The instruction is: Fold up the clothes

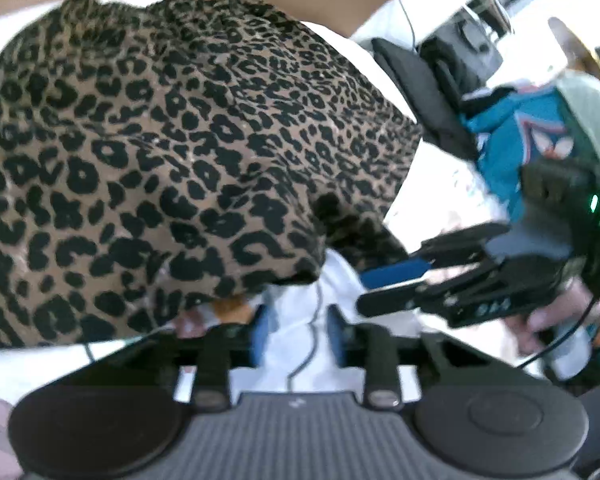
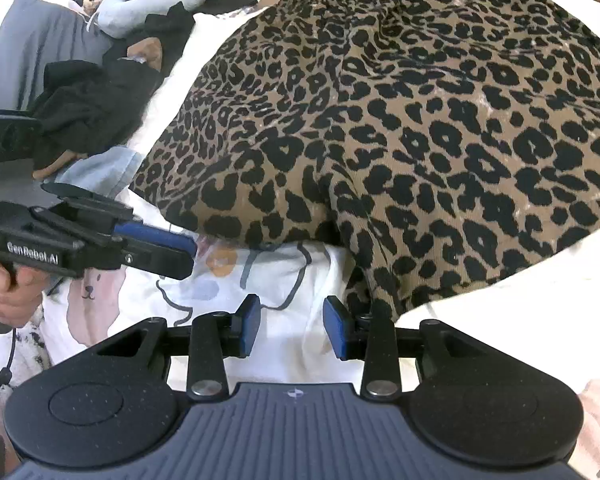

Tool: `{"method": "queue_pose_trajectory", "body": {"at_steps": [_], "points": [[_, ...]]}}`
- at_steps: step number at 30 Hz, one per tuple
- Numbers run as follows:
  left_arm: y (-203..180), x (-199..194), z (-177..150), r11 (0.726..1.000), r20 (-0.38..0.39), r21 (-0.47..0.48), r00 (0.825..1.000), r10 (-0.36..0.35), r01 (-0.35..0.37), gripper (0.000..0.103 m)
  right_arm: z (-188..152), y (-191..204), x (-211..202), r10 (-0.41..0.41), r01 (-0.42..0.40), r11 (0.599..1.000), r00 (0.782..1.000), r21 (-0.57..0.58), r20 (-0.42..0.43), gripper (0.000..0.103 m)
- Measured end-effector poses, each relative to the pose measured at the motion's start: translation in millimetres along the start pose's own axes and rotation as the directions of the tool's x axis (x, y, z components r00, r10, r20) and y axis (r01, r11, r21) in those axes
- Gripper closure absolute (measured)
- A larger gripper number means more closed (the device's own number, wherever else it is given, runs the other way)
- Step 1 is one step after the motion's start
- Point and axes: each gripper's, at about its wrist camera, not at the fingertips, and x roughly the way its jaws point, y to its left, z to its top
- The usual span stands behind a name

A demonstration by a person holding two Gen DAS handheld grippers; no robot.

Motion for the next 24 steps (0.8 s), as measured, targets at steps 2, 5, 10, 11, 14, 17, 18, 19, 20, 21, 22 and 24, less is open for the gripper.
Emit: {"method": "queue_pose_trajectory", "body": {"at_steps": [2, 5, 10, 11, 14, 17, 18, 19, 20, 21, 22, 24], "points": [[-7.7, -0.5, -2.0, 0.997, 0.027, 0.063, 0.999, 0.044, -0.045, 0.059, -1.0, -0.2, 0.7, 0.001, -0.001, 1.0, 1.0, 0.002, -0.003, 0.061], [-18.5, -0.6, -0.2, 0.984, 0.1, 0.131, 0.989, 0.11, -0.123, 0.053, -3.0, -0.6, 2.4, 0.001, -0.001, 1.0, 1.0, 0.006, -0.009, 0.061], [-26.9, 6.4, 13.3, 0.976, 0.158, 0.175, 0.982, 0.101, -0.128, 0.047, -3.5, -0.9, 3.6, 0.005, -0.005, 1.0, 1.0, 0.002, -0.015, 0.061], [-28.3, 8.9, 14.7, 0.975, 0.159, 0.185, 0.983, 0.095, -0.124, 0.047, -3.8, -1.6, 3.5, 0.005, -0.005, 1.0, 1.0, 0.003, -0.014, 0.061], [-32.3, 20.0, 15.7, 0.969, 0.147, 0.221, 0.986, 0.08, -0.112, 0.041, -5.3, -3.8, 4.1, 0.002, -0.002, 1.0, 1.0, 0.008, -0.014, 0.061], [-33.8, 34.2, 10.4, 0.956, 0.122, 0.265, 0.988, 0.096, -0.126, 0.041, -8.8, -7.8, 3.2, 0.001, -0.001, 1.0, 1.0, 0.013, -0.017, 0.061], [-33.5, 37.9, 7.6, 0.95, 0.12, 0.28, 0.987, 0.109, -0.139, 0.04, -10.5, -8.6, 2.8, 0.001, -0.001, 1.0, 1.0, 0.011, -0.019, 0.061], [-33.2, 40.8, 4.7, 0.943, 0.122, 0.294, 0.985, 0.123, -0.154, 0.04, -10.8, -8.9, 3.0, 0.0, 0.0, 1.0, 1.0, 0.011, -0.021, 0.061], [-32.9, 44.0, 1.9, 0.936, 0.127, 0.308, 0.982, 0.14, -0.173, 0.04, -10.8, -9.2, 3.2, -0.001, 0.001, 1.0, 1.0, 0.011, -0.023, 0.061], [-32.4, 47.1, -0.5, 0.929, 0.132, 0.317, 0.979, 0.158, -0.192, 0.041, -10.9, -9.9, 3.4, 0.0, 0.001, 1.0, 1.0, 0.013, -0.025, 0.061], [-31.8, 49.8, -1.9, 0.923, 0.133, 0.325, 0.976, 0.173, -0.207, 0.042, -10.9, -10.5, 3.7, 0.0, 0.0, 1.0, 1.0, 0.015, -0.025, 0.061], [-30.4, 54.2, -3.8, 0.909, 0.135, 0.345, 0.971, 0.197, -0.232, 0.047, -11.0, -11.9, 4.5, -0.001, 0.001, 1.0, 1.0, 0.017, -0.026, 0.061]]}}
